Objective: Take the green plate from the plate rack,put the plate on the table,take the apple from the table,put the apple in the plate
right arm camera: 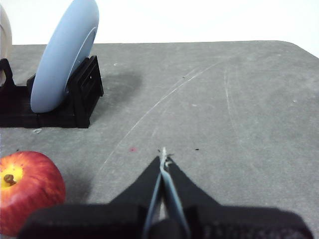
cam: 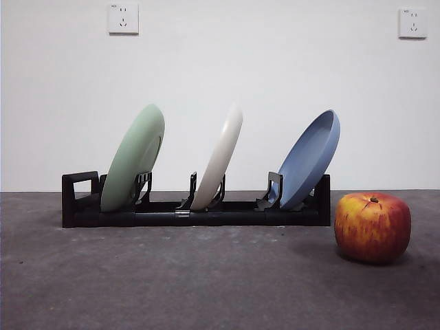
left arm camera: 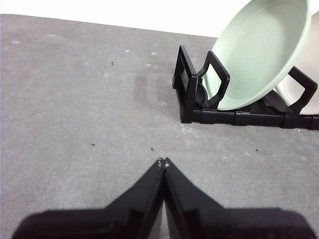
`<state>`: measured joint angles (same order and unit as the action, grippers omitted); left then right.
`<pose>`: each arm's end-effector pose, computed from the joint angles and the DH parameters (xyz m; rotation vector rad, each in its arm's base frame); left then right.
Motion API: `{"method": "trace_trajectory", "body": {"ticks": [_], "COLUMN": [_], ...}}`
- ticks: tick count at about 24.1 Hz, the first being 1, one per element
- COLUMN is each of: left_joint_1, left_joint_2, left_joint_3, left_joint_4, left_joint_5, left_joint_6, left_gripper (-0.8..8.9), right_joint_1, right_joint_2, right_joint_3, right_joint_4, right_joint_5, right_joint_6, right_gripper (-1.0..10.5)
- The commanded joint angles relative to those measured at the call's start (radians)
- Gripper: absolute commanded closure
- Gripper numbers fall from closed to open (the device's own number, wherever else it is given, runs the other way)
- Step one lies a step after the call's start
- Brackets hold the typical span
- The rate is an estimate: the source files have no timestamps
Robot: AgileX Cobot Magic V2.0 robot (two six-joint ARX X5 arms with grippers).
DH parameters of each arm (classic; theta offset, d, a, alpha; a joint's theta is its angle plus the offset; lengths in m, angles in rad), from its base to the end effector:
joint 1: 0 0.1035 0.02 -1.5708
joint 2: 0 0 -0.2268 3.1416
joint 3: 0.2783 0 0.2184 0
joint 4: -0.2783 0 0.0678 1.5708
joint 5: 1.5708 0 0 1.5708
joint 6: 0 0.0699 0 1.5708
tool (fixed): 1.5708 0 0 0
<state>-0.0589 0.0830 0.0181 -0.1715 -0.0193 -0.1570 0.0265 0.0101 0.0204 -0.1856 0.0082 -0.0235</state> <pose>0.1411 -0.0070 0.1363 -0.1470 0.2388 -0.0208 0.1381 0.0031 0.1439 -0.0265 0.1750 0.0203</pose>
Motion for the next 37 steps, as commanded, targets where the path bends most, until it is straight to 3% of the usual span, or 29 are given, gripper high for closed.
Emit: {"method": "trace_trajectory", "body": {"ticks": [1, 12, 14, 19, 23, 26, 33, 37], "left_joint_1": [0.003, 0.003, 0.003, 0.003, 0.003, 0.003, 0.003, 0.003], "left_joint_2": [0.0, 0.0, 0.0, 0.0, 0.0, 0.007, 0.105, 0.205], "left_joint_3": [-0.008, -0.008, -0.007, -0.007, 0.011, 0.051, 0.226, 0.364], "left_joint_4": [0.006, 0.033, 0.042, 0.055, 0.06, 0.06, 0.053, 0.025], "left_joint_5": [0.0, 0.0, 0.001, 0.001, 0.047, 0.123, 0.255, 0.324], "left_joint_6": [0.011, -0.004, -0.006, -0.053, -0.143, -0.158, -0.157, -0.157], "left_gripper": [8.16, 8.16, 8.16, 8.16, 8.17, 8.18, 8.18, 8.18], "right_joint_1": [-0.001, 0.0, 0.0, 0.0, 0.0, 0.0, 0.0, 0.0], "right_joint_2": [-0.001, -0.001, -0.001, -0.001, -0.001, 0.0, 0.097, 0.203], "right_joint_3": [-0.005, -0.005, -0.005, -0.005, 0.009, 0.058, 0.282, 0.45], "right_joint_4": [-0.001, 0.0, 0.0, 0.003, 0.006, 0.003, 0.004, 0.002], "right_joint_5": [0.003, -0.018, -0.019, -0.019, -0.021, -0.027, -0.082, -0.139], "right_joint_6": [-0.004, 0.003, 0.068, 0.31, 0.441, 0.494, 0.487, 0.42], "right_gripper": [9.6, 9.6, 9.6, 9.6, 9.6, 9.6, 9.6, 9.6]}}
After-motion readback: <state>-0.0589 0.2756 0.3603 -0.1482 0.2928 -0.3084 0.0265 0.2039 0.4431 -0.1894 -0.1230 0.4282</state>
